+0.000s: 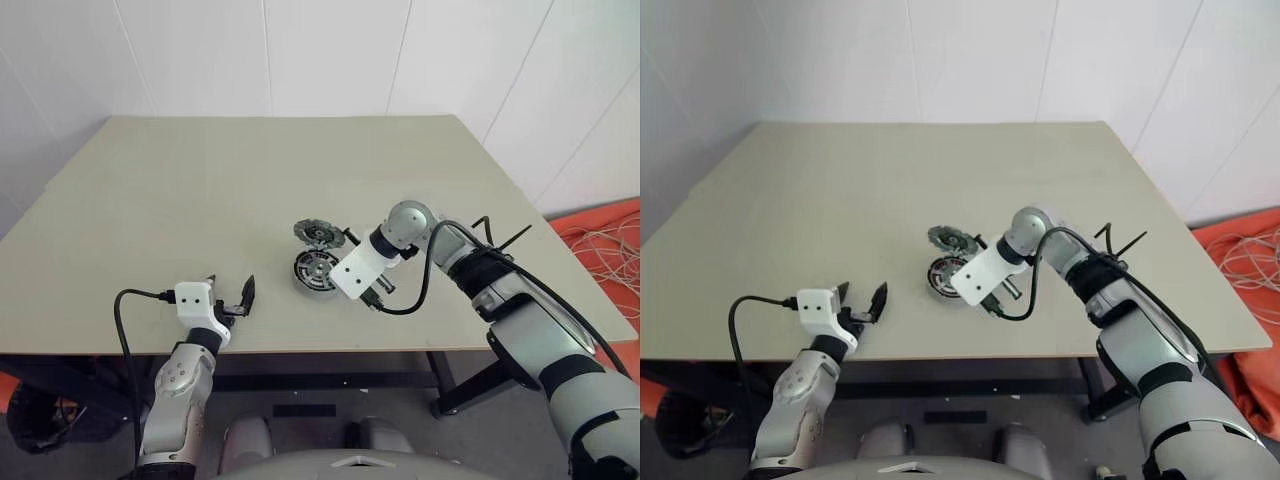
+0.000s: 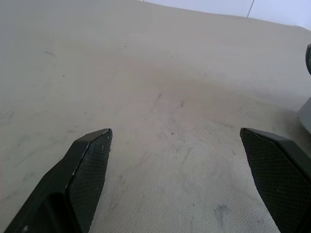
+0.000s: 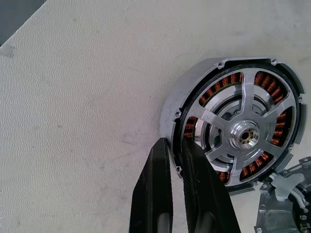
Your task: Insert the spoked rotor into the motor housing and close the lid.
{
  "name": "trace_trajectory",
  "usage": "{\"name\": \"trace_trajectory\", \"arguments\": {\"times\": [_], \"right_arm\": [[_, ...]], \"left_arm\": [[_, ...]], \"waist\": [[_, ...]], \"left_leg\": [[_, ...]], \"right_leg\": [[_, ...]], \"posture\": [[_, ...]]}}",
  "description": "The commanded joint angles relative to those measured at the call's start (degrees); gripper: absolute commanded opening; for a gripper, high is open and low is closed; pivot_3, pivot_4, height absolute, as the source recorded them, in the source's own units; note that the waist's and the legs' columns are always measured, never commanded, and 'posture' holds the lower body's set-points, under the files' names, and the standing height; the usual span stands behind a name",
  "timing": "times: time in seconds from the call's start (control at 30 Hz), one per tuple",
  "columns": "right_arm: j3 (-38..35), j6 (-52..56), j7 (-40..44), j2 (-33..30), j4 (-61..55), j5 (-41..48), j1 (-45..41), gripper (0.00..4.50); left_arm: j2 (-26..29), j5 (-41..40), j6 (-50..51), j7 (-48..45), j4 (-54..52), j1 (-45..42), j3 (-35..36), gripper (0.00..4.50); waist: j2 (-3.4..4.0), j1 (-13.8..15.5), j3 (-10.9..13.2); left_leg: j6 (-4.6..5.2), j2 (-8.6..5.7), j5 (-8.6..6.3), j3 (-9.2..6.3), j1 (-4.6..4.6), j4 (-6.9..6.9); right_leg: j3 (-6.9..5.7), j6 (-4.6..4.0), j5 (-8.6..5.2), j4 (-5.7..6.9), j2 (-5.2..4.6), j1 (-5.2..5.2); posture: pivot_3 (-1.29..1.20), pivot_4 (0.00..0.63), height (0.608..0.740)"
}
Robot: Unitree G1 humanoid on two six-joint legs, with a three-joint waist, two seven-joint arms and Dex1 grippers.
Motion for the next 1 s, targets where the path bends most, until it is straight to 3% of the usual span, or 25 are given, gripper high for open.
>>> {"name": "trace_trajectory", "arguments": {"times": [0.03,0.27,0.5,1.0], "right_arm": [[-4.6,9.1,3.8,-3.9,-11.2,4.7,1.5,0.01],[-7.7,27.3,4.2,-8.8,-27.7,7.5,6.7,0.01],[-7.0,56.3,2.5,-9.9,-43.6,7.4,13.1,0.01],[-4.8,88.4,-11.8,1.1,-39.4,8.9,6.3,0.01]], "left_arm": [[-0.1,-0.7,-0.9,-0.1,-0.6,-0.7,0.1,4.50],[0.1,-0.9,-0.3,-0.4,-0.8,-1.3,-0.1,4.50],[0.2,-1.0,0.9,-0.4,-1.4,-2.0,-0.6,4.50],[0.1,-1.1,2.5,0.6,-3.5,-2.0,-1.0,4.50]], "waist": [[0.02,0.2,0.0],[0.13,0.0,0.1],[0.15,0.1,0.1],[0.24,0.0,0.1]], "left_leg": [[0.00,0.00,0.00,-0.01,-0.03,0.00],[0.02,0.02,-0.01,0.03,0.01,-0.02],[0.02,0.01,-0.01,0.01,0.04,-0.02],[-0.02,-0.01,0.00,0.00,0.16,-0.02]], "right_leg": [[0.00,-0.01,0.01,-0.03,0.00,0.01],[0.02,-0.02,0.01,-0.05,0.01,-0.03],[0.04,0.09,-0.05,-0.06,0.00,0.02],[0.07,0.35,-0.20,0.01,0.01,0.03]], "posture": [[0.00,0.000,0.740],[0.00,0.000,0.740],[0.00,0.000,0.740],[0.00,0.000,0.740]]}}
